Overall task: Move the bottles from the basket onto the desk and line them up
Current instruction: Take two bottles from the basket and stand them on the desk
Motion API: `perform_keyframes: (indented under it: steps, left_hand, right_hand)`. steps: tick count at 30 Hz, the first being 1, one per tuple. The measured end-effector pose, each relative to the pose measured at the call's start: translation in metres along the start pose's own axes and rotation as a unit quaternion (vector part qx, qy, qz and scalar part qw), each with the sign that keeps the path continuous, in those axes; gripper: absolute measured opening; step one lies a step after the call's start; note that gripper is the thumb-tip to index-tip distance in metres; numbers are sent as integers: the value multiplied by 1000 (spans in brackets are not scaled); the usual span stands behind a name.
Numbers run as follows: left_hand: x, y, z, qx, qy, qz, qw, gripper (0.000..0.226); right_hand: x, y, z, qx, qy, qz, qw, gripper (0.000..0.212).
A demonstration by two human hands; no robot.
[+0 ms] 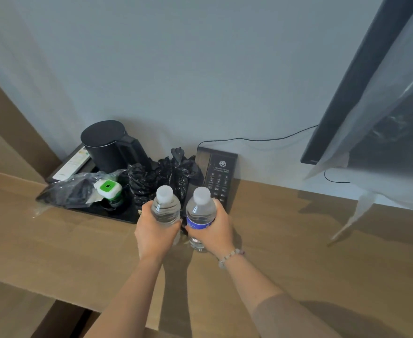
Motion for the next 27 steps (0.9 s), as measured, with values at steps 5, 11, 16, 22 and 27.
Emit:
perform_keyframes:
  steps: [5,11,16,22,27]
  left_hand:
    - [-5,7,-3,-7,-9,-14,1000,68]
    - [-13,15,-5,3,2,-52,999,72]
    - [-18,14,-12,-14,16,-71,997,71]
    - [-17,12,-10,-21,54,-58,997,68]
    - [-16,14,-10,-28,70,-59,995,64]
  right_hand:
    - [11,2,-5,-24,-15,-23,999,57]
    - [10,2,-5,-42,-12,-23,999,62]
    - [10,-6,-1,-49,-24,-29,998,64]
    - [12,-15,1,-57,-22,-18,998,58]
    - [23,-22,5,-47,-4,-29,998,57]
Point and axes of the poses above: each hand's wrist, its own y-axis towards the middle knuckle, its own x-axis out of the palm, z = x × y, the point moved 4 cm from there along y, towards the middle knuckle, and after that the axes turned 13 degrees about -y, right-handed, at the moved point
